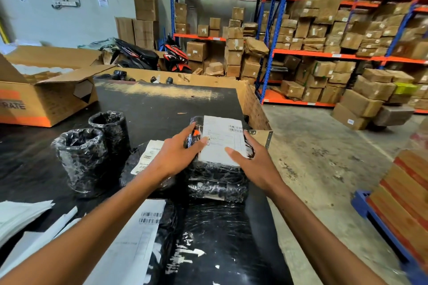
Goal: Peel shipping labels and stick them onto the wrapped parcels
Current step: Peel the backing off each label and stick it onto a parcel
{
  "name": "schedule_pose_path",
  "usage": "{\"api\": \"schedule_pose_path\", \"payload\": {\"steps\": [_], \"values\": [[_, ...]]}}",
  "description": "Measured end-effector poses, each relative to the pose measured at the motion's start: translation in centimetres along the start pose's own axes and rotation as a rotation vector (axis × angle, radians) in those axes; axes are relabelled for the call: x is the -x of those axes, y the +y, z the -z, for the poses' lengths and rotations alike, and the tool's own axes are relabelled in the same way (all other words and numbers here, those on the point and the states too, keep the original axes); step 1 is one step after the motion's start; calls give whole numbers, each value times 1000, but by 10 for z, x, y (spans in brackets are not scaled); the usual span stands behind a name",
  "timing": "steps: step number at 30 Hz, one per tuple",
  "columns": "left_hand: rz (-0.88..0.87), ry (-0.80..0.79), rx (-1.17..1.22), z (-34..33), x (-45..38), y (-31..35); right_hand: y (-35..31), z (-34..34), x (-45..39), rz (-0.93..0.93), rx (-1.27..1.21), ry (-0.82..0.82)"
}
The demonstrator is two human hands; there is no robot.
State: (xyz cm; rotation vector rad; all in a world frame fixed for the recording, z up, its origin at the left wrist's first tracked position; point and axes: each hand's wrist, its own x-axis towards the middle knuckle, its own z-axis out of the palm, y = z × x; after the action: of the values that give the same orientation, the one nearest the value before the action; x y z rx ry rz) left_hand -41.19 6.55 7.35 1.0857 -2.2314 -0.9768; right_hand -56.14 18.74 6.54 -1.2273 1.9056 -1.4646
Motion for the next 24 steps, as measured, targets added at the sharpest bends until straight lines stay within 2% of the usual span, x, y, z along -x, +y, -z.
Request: {"api": "schedule_pose_path", "payload": {"steps": [4, 9, 16, 19, 24], "values": [[58, -109, 0, 1, 41, -4, -4, 8, 38, -47, 61, -41], [46, -244, 2, -9, 97, -25, 9, -4, 107, -173, 88, -34], [-88, -356, -375, -19, 145, -24, 22, -18, 168, -243, 83, -61], [-156, -339, -516, -20, 150, -21, 25, -22, 176, -240, 104, -54], [-209, -380, -481, -9, 148, -27, 17, -19, 175, -253, 225, -130]]}}
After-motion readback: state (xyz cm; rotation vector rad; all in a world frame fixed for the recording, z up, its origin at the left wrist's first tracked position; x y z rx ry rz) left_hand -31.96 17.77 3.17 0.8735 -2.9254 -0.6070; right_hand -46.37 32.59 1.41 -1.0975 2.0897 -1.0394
